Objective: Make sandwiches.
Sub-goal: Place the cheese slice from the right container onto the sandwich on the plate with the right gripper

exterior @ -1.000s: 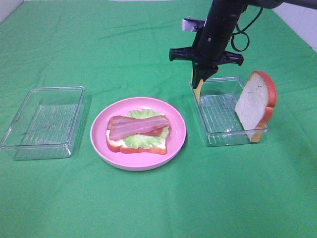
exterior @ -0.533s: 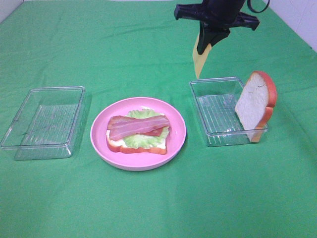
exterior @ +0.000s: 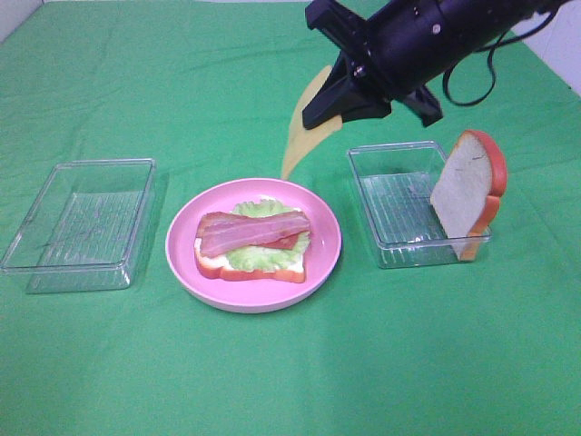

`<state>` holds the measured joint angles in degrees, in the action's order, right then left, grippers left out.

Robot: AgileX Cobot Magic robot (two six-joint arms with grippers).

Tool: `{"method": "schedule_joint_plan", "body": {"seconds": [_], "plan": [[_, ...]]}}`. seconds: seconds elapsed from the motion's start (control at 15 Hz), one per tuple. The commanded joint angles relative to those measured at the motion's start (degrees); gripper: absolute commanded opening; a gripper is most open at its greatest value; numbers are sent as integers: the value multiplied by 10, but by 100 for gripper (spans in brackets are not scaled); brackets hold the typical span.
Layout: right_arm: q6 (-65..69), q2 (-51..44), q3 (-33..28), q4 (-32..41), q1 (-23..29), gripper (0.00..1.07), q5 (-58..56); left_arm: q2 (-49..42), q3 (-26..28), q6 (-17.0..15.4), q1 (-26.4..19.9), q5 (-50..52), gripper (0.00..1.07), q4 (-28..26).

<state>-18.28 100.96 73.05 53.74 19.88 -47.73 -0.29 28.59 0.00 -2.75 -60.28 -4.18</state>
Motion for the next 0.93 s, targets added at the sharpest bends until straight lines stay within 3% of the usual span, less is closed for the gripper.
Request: {"method": "schedule_joint_plan", "body": {"seconds": [0.07, 0.2, 0.4, 0.93], "plan": [[-108, 12, -43, 132, 17, 0, 29, -14, -1, 0, 0, 6, 96, -6], [-118, 77, -10, 155, 56, 0, 52, -14, -1, 0, 0, 6, 96, -6], [-104, 170, 58, 154, 73, 0, 25, -14, -1, 0, 0, 6, 96, -6], [-56, 257, 93, 119, 72, 0, 30, -14, -1, 0, 0, 6, 96, -6]]}}
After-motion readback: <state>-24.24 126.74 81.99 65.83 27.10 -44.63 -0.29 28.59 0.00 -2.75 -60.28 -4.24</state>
